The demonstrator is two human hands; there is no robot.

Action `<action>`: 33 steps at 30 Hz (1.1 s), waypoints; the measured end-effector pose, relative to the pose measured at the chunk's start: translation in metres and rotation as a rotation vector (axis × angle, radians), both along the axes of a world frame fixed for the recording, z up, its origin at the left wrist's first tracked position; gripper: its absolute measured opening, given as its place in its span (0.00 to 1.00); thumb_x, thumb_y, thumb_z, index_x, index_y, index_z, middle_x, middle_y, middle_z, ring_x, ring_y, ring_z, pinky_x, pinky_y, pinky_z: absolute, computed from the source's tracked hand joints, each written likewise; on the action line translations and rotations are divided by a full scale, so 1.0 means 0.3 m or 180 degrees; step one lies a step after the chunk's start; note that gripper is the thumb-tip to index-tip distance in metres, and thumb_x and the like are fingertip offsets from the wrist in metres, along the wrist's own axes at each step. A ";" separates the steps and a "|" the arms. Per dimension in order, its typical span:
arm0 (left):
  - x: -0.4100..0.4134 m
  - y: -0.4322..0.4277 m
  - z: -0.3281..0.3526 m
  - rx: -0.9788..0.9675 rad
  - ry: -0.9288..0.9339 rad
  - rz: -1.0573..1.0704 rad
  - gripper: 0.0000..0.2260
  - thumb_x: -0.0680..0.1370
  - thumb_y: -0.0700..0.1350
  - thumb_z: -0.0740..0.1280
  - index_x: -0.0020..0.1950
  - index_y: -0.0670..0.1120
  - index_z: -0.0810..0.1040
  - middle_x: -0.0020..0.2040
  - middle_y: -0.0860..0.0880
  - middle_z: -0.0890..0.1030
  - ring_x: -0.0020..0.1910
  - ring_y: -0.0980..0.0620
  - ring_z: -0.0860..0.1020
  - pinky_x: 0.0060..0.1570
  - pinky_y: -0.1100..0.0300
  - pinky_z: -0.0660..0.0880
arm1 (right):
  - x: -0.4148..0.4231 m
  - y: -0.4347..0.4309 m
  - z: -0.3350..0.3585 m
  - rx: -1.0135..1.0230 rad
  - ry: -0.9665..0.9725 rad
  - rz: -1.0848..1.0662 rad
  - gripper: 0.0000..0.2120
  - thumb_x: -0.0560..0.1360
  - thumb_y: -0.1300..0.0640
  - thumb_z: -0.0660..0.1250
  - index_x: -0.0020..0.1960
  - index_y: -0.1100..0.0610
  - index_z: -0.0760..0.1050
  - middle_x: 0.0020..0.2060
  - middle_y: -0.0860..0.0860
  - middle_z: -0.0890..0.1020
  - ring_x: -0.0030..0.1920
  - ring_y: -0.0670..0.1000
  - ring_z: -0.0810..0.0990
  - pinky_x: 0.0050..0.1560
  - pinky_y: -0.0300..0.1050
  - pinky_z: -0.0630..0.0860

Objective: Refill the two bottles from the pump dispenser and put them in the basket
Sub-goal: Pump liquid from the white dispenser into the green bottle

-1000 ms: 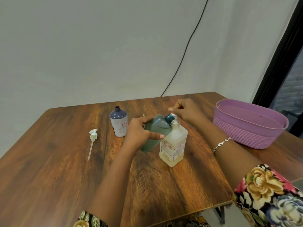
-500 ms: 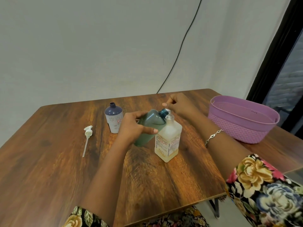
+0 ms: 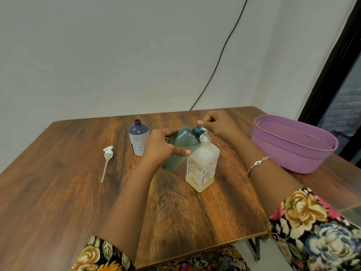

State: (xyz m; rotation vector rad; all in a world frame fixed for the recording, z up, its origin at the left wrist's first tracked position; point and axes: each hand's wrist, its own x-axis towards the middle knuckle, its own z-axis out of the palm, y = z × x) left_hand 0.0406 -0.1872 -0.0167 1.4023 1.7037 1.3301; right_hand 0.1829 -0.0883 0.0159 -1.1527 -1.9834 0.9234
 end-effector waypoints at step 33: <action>0.001 0.013 -0.019 -0.0020 -0.0020 0.0100 0.31 0.61 0.38 0.78 0.63 0.46 0.76 0.53 0.51 0.77 0.55 0.49 0.74 0.59 0.47 0.72 | 0.001 0.008 -0.037 0.0189 -0.0031 -0.0028 0.11 0.75 0.58 0.66 0.35 0.57 0.70 0.30 0.48 0.73 0.31 0.44 0.70 0.35 0.36 0.68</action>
